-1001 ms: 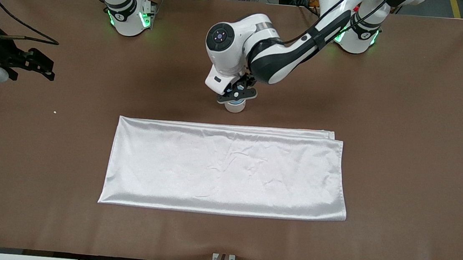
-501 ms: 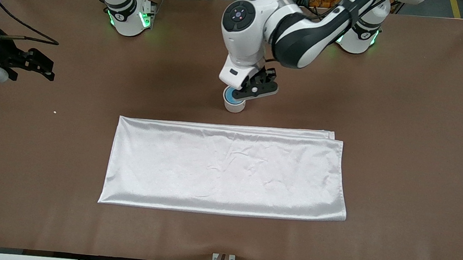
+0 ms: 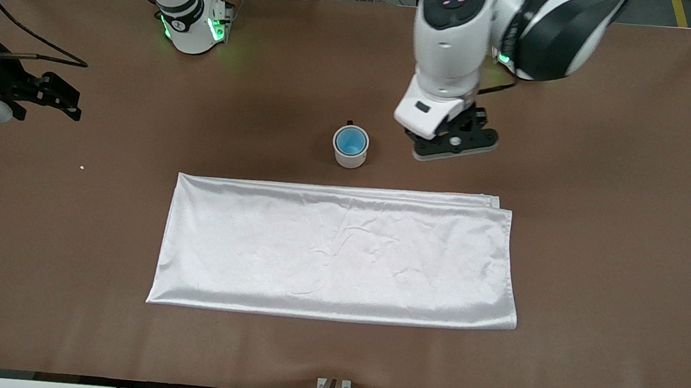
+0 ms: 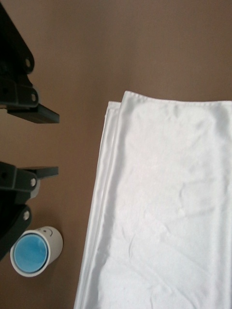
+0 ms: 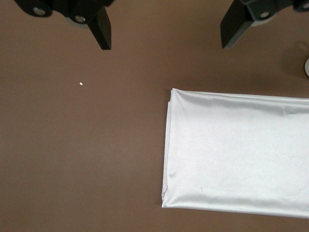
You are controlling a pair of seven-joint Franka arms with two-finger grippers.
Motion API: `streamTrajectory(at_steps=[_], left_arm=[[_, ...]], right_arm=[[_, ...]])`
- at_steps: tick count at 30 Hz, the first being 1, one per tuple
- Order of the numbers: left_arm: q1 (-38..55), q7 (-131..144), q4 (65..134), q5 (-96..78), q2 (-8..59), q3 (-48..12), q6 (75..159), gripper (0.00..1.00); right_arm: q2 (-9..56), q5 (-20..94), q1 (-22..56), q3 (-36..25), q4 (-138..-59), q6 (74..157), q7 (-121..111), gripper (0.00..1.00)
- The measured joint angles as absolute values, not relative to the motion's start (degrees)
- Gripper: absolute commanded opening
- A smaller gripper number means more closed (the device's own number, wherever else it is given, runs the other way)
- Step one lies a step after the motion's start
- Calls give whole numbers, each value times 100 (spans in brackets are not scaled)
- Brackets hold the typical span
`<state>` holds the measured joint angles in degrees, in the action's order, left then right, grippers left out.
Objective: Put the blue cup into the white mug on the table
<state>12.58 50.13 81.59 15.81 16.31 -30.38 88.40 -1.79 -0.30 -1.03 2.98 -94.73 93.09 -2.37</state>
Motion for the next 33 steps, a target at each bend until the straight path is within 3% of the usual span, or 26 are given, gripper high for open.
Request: streamTrajectory(at_steps=[20,33], left_arm=[[-468,2208,8159,1261,941,-3023,8460,45],[-1912,118,8166,1123,882,-2990,8438,47]], right_arm=[[-179,-32,-103,298,-9473,9306,-239,100],[-179,-34,-103,298,-9473,9303,-241,100]])
